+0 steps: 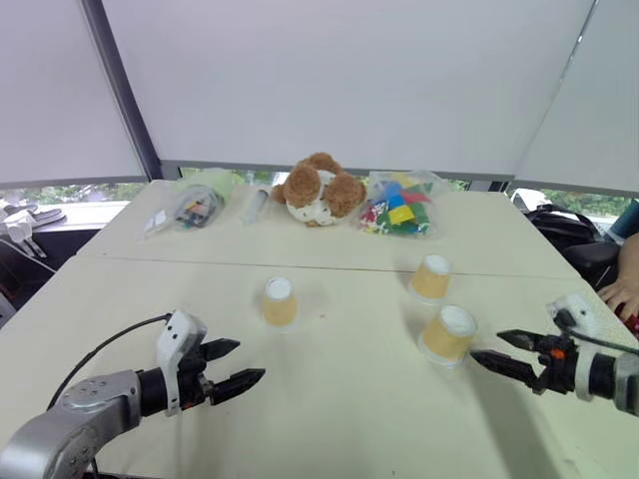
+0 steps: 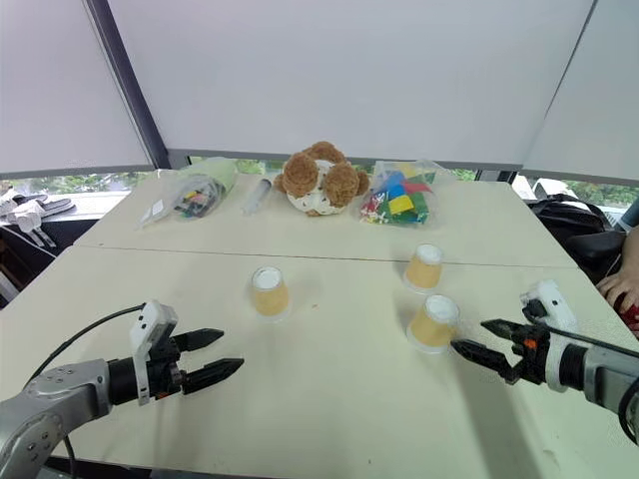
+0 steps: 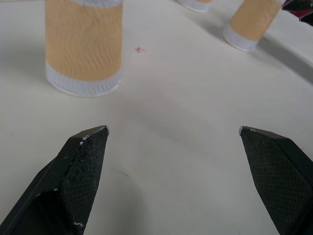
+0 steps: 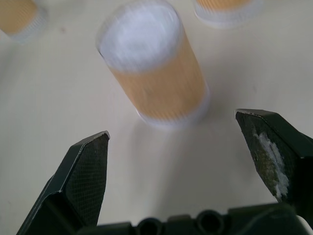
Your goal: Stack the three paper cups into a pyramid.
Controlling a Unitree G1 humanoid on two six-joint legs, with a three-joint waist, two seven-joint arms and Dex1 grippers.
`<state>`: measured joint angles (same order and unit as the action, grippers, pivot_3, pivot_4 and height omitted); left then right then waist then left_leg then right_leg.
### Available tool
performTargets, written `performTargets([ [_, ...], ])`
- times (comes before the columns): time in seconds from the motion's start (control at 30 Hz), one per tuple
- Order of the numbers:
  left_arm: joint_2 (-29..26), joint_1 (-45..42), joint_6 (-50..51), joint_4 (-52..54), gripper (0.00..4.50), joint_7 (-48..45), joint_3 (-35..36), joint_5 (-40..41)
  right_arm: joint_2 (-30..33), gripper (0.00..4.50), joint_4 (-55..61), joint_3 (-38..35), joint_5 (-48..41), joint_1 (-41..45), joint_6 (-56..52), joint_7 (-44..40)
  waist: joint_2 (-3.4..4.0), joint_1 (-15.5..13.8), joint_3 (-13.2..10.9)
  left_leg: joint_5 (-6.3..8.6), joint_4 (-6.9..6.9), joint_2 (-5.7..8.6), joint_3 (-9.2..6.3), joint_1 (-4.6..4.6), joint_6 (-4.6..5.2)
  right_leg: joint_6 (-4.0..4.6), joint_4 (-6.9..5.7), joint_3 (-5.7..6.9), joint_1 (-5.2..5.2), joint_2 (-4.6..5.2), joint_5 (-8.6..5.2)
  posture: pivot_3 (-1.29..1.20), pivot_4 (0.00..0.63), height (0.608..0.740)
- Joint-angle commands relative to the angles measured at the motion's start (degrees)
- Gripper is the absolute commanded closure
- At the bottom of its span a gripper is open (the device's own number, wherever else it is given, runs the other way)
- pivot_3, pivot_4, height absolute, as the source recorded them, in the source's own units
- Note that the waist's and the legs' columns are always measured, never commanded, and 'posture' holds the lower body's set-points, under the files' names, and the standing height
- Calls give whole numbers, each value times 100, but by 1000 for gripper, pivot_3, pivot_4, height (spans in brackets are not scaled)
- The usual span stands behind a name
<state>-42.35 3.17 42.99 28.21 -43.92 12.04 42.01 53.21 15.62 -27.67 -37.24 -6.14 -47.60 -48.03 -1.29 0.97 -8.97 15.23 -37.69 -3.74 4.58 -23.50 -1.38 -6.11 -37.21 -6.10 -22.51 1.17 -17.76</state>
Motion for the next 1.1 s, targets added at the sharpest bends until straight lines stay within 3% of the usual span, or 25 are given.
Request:
performTargets([
  [0.03, -141, -161, 42, 125, 84, -178, 36, 147, 70, 0, 231, -282, -18, 150, 79, 92, -1, 7, 0, 0, 0, 0, 0, 1, 0, 0, 0, 0, 0, 0, 0, 0, 150, 740],
  [0.13, -139, -267, -311, -15, 84, -241, -115, -212, 16, 0, 339, -233, 65, 256, 227, 208, 1, 12, 1, -1, -8, -1, -1, 4, -2, 3, 0, 0, 2, -4, 0, 0, 150, 740],
  [0.3, -82, -171, -295, 75, 84, -277, -87, -91, -315, 0, 891, -385, 165, -214, 350, 514, -3, -20, 0, -1, 3, -1, -1, 1, -2, 1, 2, 0, 1, -2, 0, 0, 150, 740],
  [0.4, -49, -481, -286, -81, 84, -325, -311, -137, -502, 0, 795, -444, 96, 39, 378, 708, -2, -15, -1, -1, 6, 0, -2, 0, -2, -1, 2, 1, 1, -2, 0, 0, 150, 740],
  [0.67, 79, -845, -316, -370, 84, -262, -614, -426, -534, 0, 964, -554, 142, -131, 407, 725, -2, -3, 0, -1, -6, 0, -2, 2, -2, 1, 2, 0, 7, -4, 0, 0, 150, 740],
  [1.1, 84, -1497, -118, -144, 84, -369, -748, -292, -1102, 0, 791, 219, 290, 430, 705, 1078, -2, -1, 0, -2, -7, 0, -3, 2, -2, 0, -1, 0, 8, -7, 1, 0, 150, 740],
])
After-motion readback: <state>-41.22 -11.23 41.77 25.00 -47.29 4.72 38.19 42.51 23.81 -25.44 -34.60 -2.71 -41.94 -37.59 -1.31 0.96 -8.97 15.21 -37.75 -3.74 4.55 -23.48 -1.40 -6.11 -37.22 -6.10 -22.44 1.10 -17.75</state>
